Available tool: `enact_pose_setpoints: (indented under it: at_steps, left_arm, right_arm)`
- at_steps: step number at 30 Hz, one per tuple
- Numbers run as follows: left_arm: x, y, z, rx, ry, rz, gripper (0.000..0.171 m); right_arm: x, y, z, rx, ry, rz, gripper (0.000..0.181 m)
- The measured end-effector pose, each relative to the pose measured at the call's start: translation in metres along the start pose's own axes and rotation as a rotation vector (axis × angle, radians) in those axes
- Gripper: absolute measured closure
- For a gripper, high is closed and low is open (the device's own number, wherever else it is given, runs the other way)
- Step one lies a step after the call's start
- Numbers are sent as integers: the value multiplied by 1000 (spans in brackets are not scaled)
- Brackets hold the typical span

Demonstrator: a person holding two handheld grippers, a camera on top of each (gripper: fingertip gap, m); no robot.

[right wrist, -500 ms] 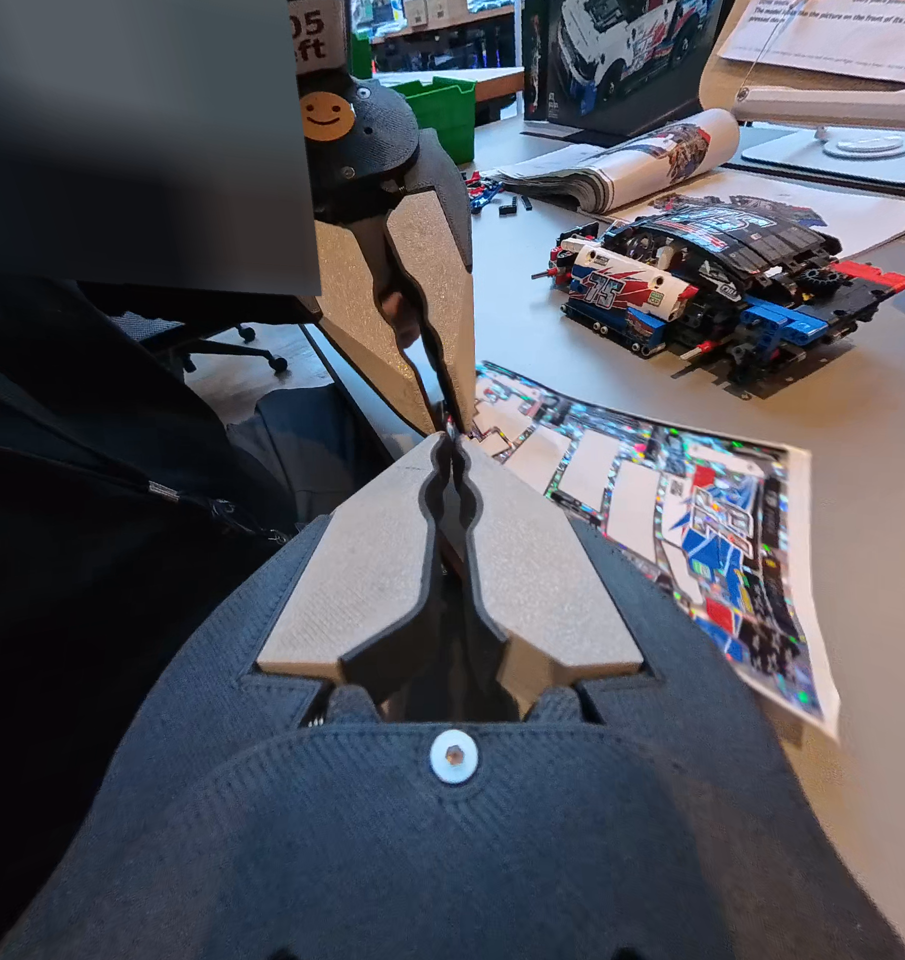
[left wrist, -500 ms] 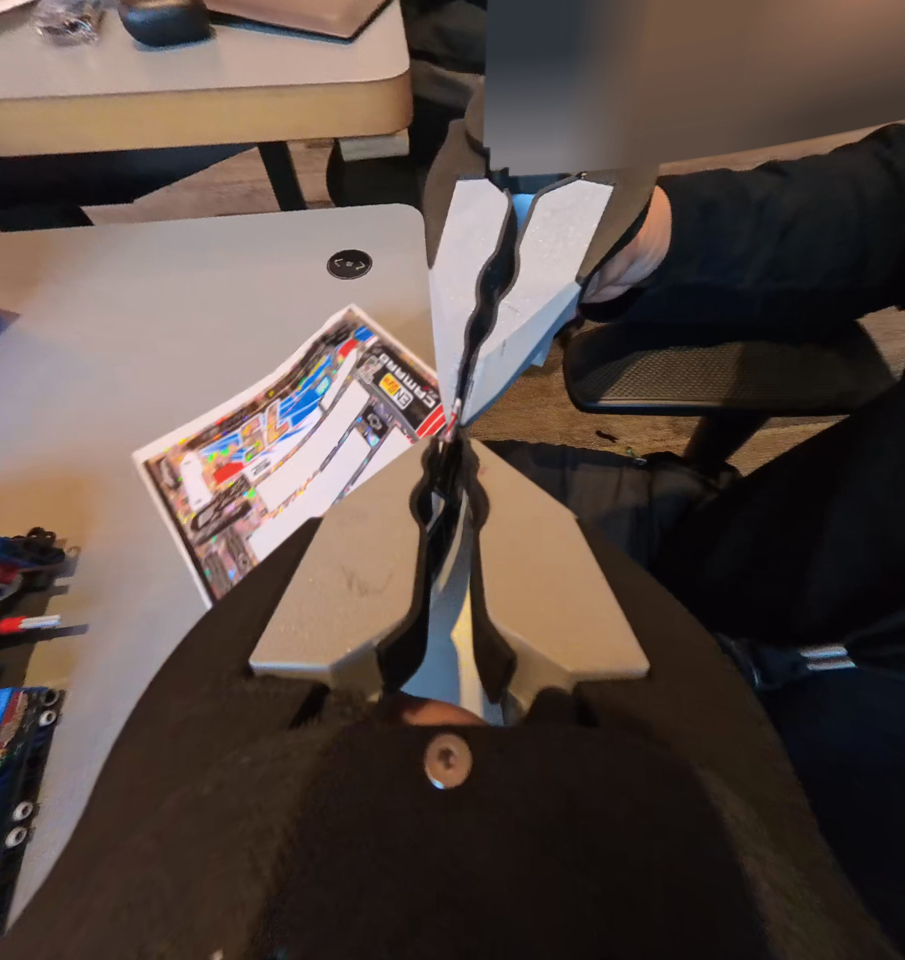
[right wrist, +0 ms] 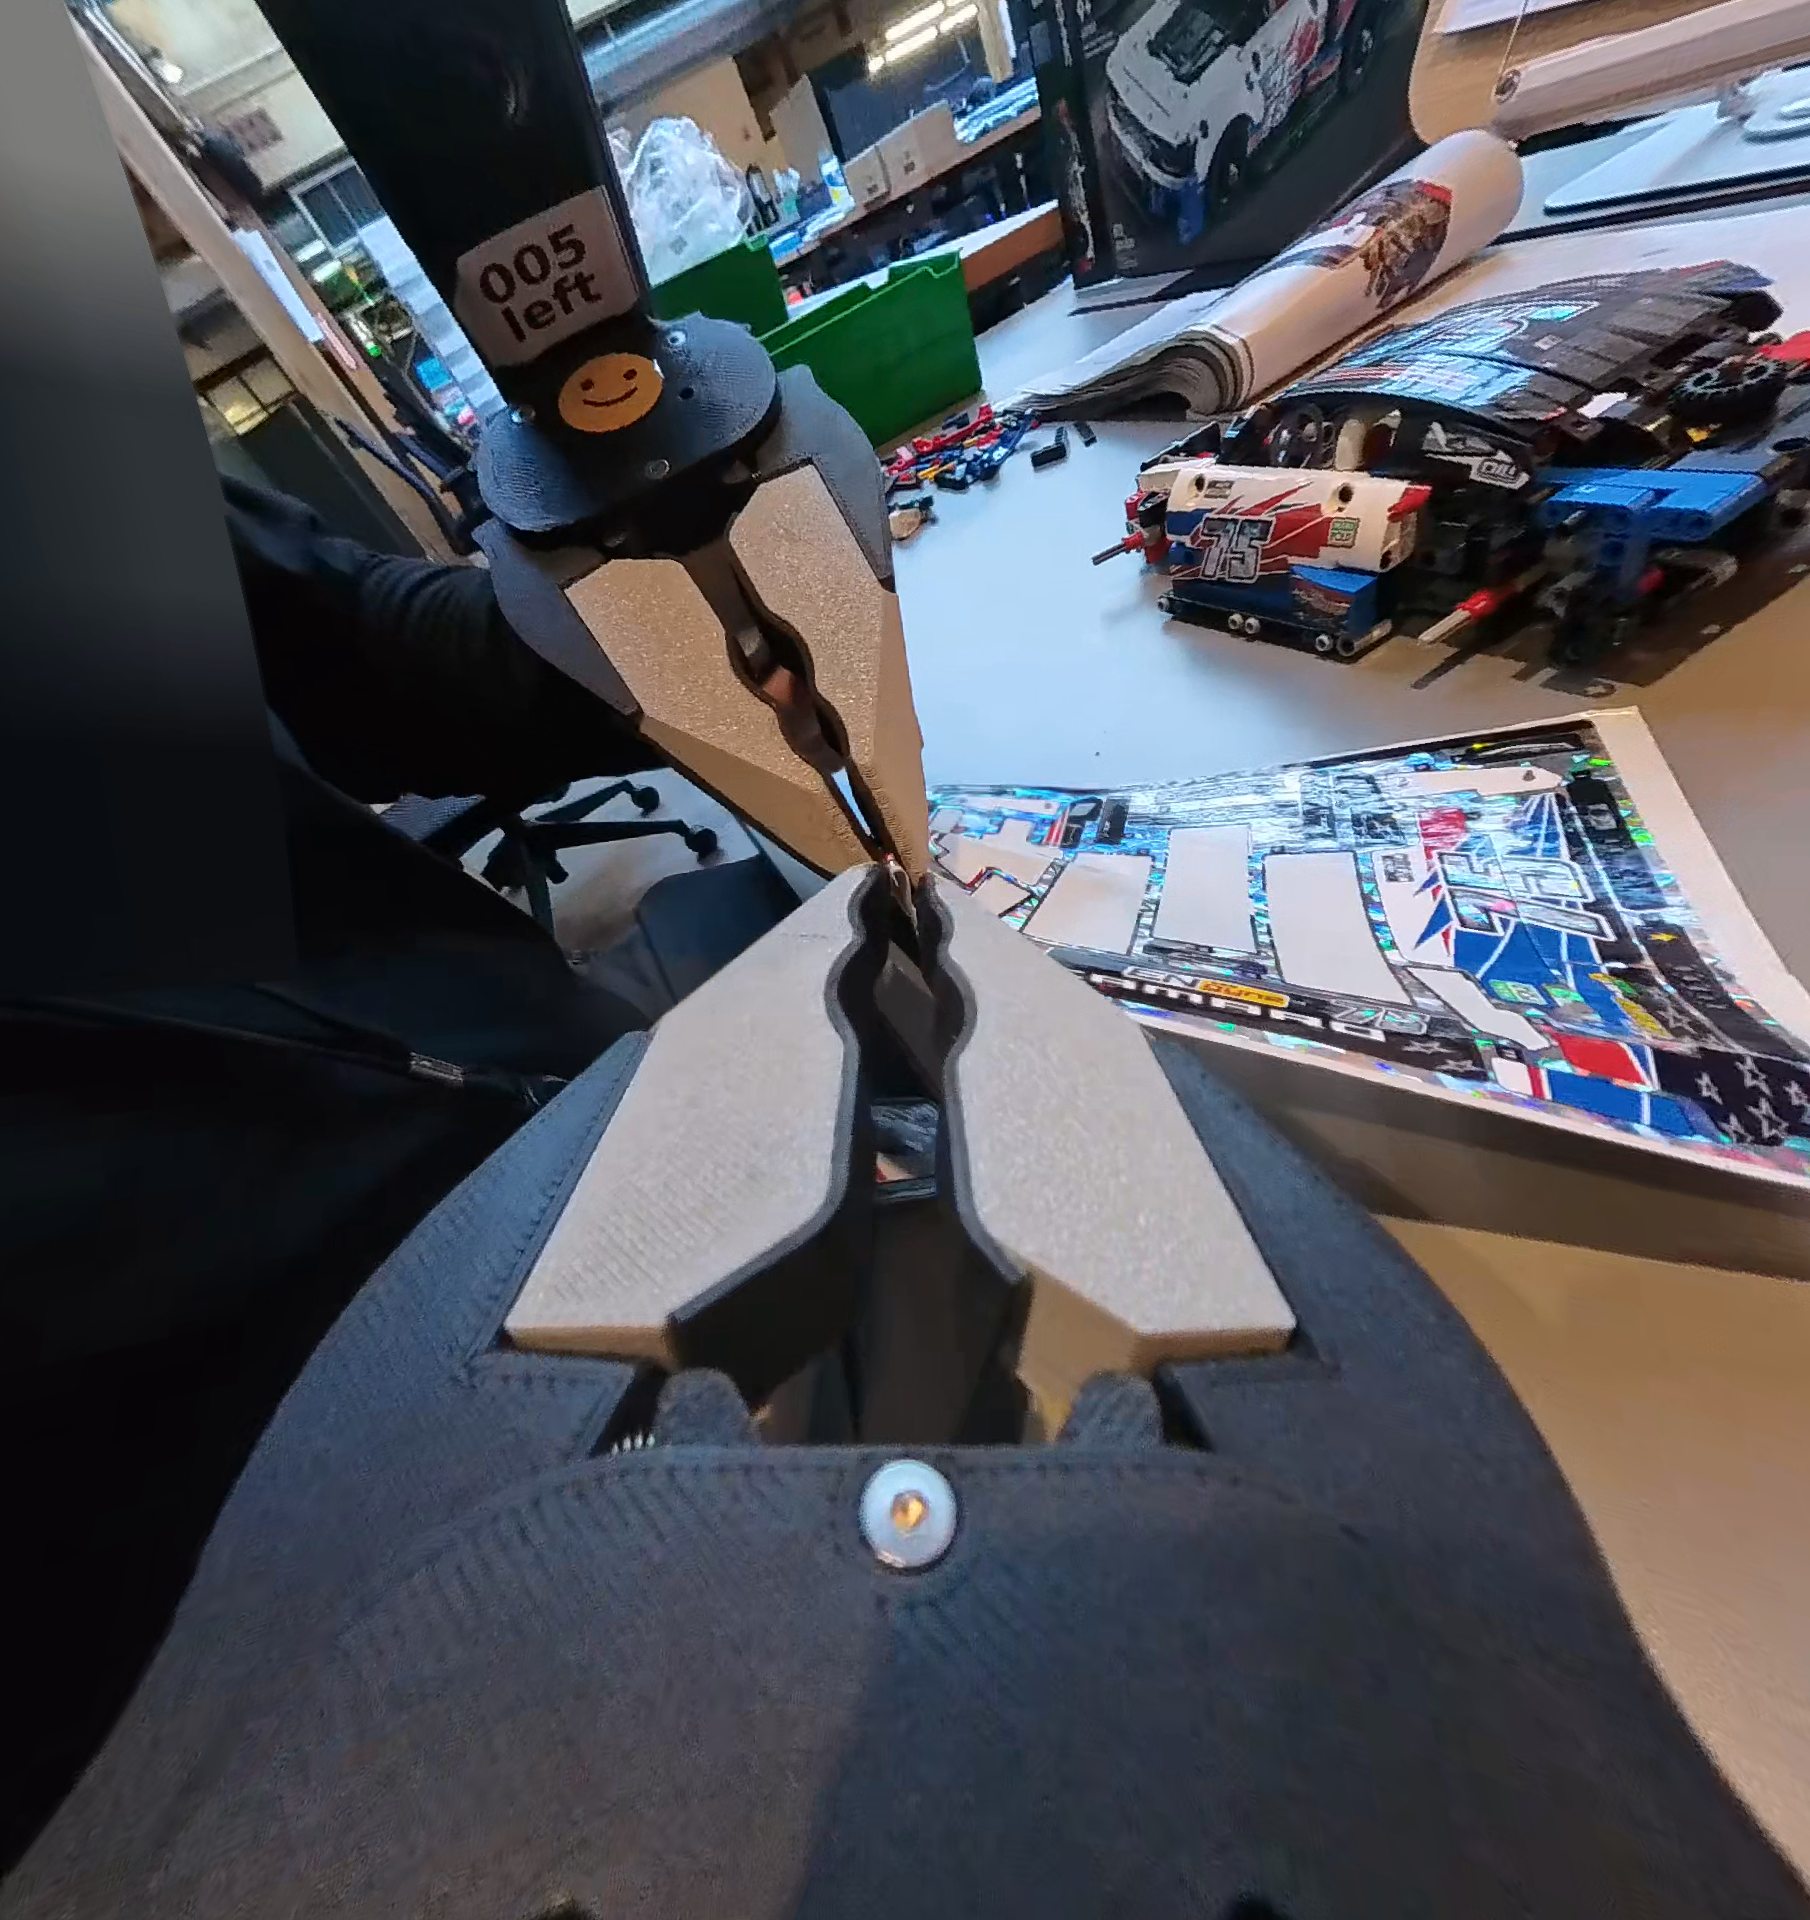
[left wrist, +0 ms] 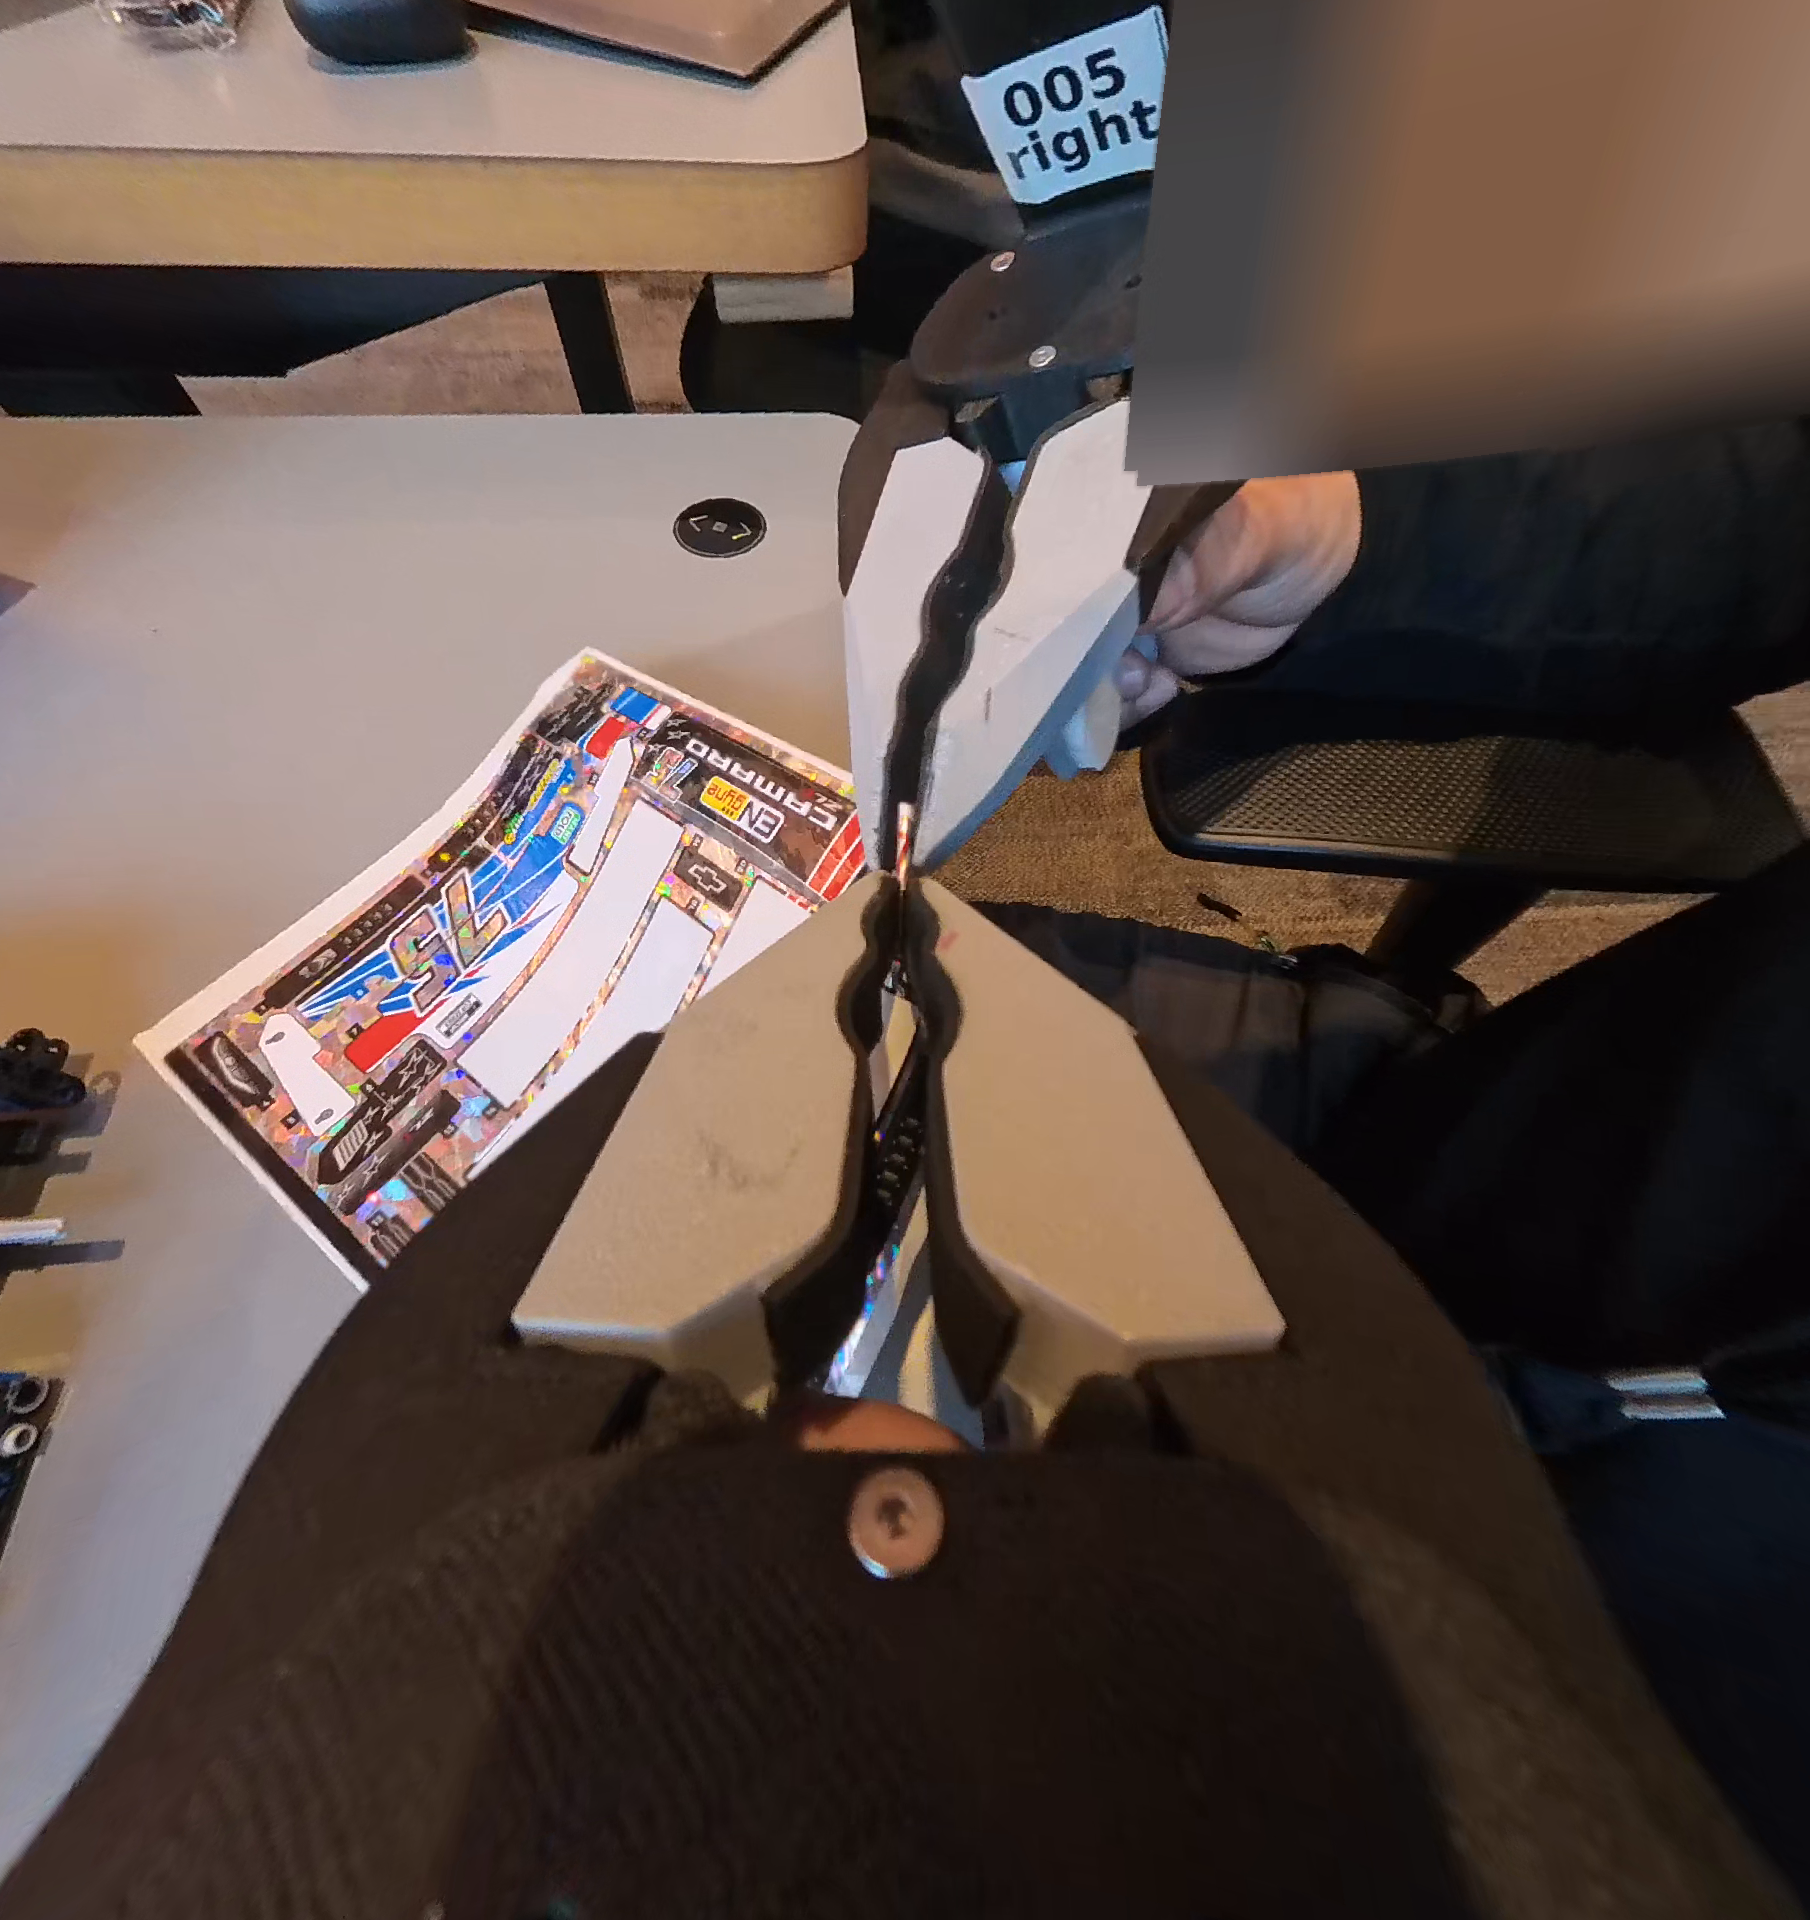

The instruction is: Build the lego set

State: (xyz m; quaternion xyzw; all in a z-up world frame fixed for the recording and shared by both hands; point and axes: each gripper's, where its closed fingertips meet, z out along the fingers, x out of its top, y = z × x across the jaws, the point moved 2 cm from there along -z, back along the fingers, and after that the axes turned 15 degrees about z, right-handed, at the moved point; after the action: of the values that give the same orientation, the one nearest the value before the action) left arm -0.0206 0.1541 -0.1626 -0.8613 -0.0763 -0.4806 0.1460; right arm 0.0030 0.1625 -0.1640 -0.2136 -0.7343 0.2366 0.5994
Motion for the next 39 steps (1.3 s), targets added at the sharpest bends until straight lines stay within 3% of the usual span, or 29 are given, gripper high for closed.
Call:
enact_pose_setpoints:
  at_steps: [12, 17, 25, 33, 39]
  left_arm:
    - [-2, 3, -3, -71, 70, -172, 171]
    - [-4, -5, -1, 21, 29, -116, 171]
    - [-3, -10, 2, 11, 55, -222, 171]
    - [-7, -8, 7, 66, -6, -136, 171]
    - [-10, -7, 10, 115, -44, -43, 171]
  right_arm:
    - [-2, -2, 2, -12, -10, -74, 181]
    - [7, 13, -10, -142, 27, 39, 175]
    - [-1, 8, -14, -102, 36, 190, 173]
    - [-5, 11, -4, -57, 42, 253, 168]
    - [-1, 15, -5, -5, 118, 331, 178]
